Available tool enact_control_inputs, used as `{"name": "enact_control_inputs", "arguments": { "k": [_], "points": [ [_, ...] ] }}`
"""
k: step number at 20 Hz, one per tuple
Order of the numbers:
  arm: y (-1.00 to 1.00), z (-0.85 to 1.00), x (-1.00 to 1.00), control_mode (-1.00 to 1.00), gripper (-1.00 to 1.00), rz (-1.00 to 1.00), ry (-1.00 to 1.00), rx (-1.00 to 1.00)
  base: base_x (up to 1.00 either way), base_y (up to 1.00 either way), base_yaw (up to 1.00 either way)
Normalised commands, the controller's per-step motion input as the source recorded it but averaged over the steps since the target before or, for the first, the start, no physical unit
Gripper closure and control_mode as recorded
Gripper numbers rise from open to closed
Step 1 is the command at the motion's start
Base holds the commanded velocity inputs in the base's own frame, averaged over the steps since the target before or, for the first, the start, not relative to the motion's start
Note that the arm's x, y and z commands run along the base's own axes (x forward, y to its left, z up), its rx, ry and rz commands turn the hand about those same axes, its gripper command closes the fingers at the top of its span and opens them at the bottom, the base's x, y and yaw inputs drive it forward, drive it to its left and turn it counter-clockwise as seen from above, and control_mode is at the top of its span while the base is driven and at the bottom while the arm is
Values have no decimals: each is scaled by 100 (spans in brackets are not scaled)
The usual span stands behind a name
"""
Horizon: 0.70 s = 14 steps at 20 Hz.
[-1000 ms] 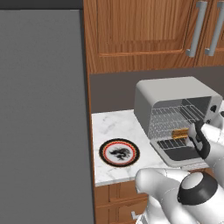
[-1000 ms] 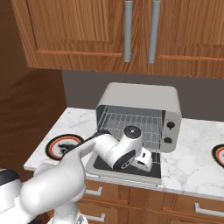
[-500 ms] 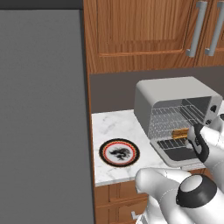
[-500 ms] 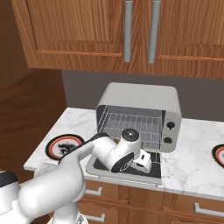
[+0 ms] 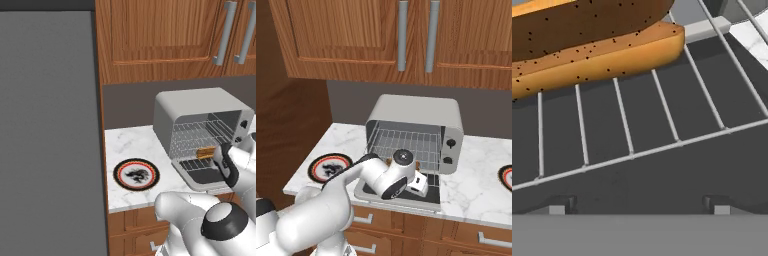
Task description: Open the toaster oven door. Place the hotdog bun on the bottom rack in the toaster oven and place the chicken drumstick on the top rack.
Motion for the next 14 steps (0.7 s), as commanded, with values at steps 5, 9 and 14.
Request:
{"name": "enact_control_inputs", "arguments": {
  "k": [5, 9, 14],
  "points": [
    [19, -6, 29, -100, -100, 0, -2, 0, 0, 0, 0],
    [7, -6, 27, -100, -100, 0, 0, 0, 0, 0, 0],
    [4, -3, 27, -100, -100, 0, -1, 0, 0, 0, 0]
  ]
}}
